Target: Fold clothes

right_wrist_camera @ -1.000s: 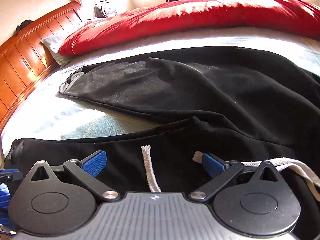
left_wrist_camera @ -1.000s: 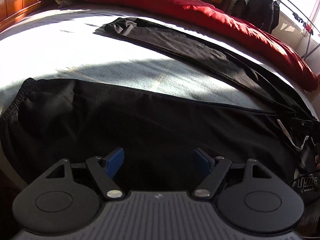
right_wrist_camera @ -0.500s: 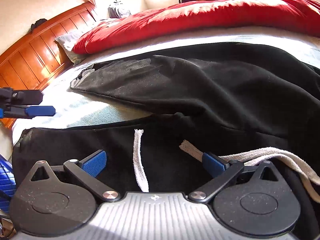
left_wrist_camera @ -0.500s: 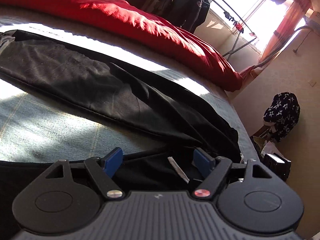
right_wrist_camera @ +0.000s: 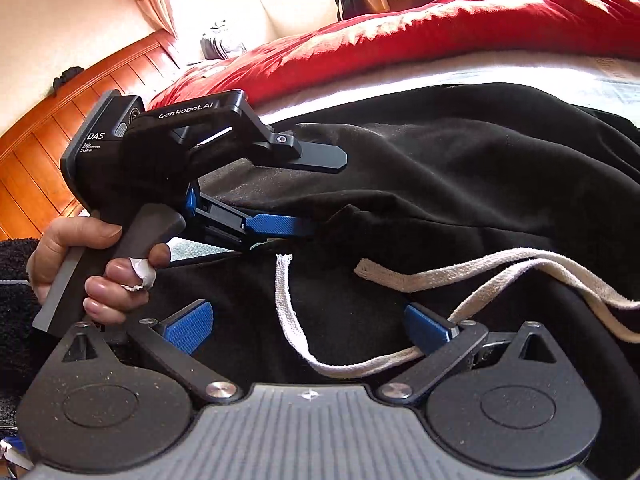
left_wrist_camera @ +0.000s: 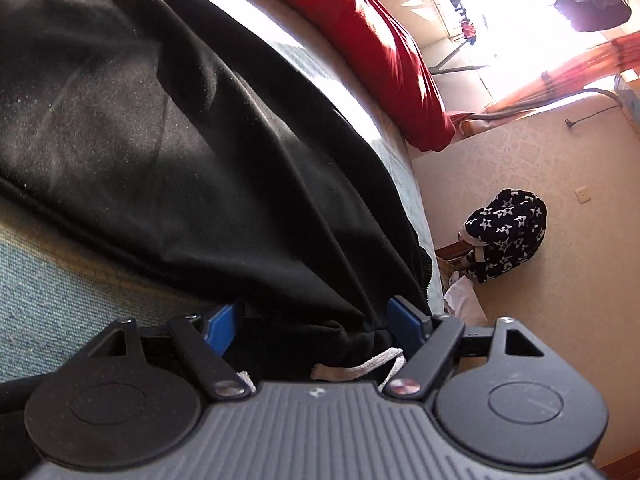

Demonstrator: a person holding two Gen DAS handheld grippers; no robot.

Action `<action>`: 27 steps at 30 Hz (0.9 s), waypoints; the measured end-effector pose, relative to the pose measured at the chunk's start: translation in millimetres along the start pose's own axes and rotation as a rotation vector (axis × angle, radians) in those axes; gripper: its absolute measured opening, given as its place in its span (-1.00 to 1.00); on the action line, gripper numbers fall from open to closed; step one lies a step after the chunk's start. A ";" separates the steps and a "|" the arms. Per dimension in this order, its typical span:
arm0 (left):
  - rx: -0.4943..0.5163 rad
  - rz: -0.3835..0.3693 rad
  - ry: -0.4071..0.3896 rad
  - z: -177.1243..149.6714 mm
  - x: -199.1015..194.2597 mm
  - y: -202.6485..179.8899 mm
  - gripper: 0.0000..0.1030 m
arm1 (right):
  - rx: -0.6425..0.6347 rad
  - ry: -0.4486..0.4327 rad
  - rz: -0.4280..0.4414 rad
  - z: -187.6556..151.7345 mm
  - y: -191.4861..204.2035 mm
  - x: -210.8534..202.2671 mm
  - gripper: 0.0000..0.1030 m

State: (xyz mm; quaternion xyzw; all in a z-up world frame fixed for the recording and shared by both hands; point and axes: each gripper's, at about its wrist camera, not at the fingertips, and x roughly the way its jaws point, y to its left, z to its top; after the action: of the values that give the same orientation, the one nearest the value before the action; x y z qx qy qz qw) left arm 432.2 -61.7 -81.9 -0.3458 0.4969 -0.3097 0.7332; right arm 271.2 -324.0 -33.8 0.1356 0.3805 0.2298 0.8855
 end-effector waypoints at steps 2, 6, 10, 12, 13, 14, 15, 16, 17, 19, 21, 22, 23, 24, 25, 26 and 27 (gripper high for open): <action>-0.009 -0.013 0.008 3.8 5.8 -3.7 0.56 | 0.004 -0.008 0.000 -0.1 -0.7 0.0 1.00; -0.012 -0.060 0.044 3.8 19.4 -12.4 0.57 | 0.017 -0.024 0.000 2.2 -2.4 2.7 1.00; 0.007 -0.057 0.101 1.1 38.5 -18.8 0.62 | 0.019 -0.024 -0.003 4.7 -2.7 6.0 1.00; 0.030 -0.049 0.091 3.2 41.4 -22.9 0.62 | 0.014 -0.029 -0.008 5.4 -1.5 5.4 1.00; 0.042 -0.054 0.075 4.1 39.3 -25.4 0.62 | 0.008 -0.034 -0.010 6.2 -0.8 4.5 1.00; 0.054 -0.059 0.060 5.0 37.3 -27.9 0.62 | -0.004 -0.043 -0.010 9.0 0.0 4.6 1.00; 0.068 -0.072 0.045 5.2 32.8 -30.2 0.62 | -0.020 -0.052 -0.009 12.8 0.9 5.1 1.00; 0.075 -0.081 0.043 5.3 29.6 -31.4 0.62 | -0.035 -0.062 -0.009 16.7 1.7 5.6 1.00; 0.080 -0.086 0.044 5.5 27.0 -32.1 0.62 | -0.050 -0.072 -0.008 20.5 2.6 6.2 1.00; 0.094 -0.095 0.042 5.4 21.7 -33.9 0.62 | -0.077 -0.082 0.002 28.7 3.3 11.1 1.00; 0.119 -0.089 0.030 6.0 14.9 -35.5 0.62 | -0.077 -0.053 0.032 35.1 -1.7 28.8 1.00; 0.139 -0.073 0.022 7.1 10.6 -36.3 0.62 | -0.068 -0.042 0.061 36.9 -6.3 37.5 1.00; 0.144 -0.068 0.023 8.5 8.1 -36.2 0.62 | -0.056 -0.024 0.077 38.5 -11.1 46.1 1.00; 0.146 -0.066 0.027 10.1 6.2 -35.7 0.62 | -0.038 0.002 0.077 39.9 -16.2 54.5 1.00; 0.147 -0.064 0.031 11.6 4.4 -35.3 0.62 | -0.016 0.012 0.084 40.5 -20.1 55.7 1.00; 0.146 -0.063 0.033 10.8 0.6 -33.7 0.62 | 0.007 0.011 0.099 40.7 -23.4 53.1 1.00; 0.154 -0.060 0.032 7.3 -4.3 -34.1 0.62 | 0.030 0.010 0.113 41.0 -26.7 50.4 1.00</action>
State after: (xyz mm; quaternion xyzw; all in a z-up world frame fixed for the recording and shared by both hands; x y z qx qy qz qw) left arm 434.0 -76.2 -49.9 -0.2979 0.4727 -0.3742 0.7401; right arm 340.0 -323.9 -48.1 0.1691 0.3800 0.2745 0.8670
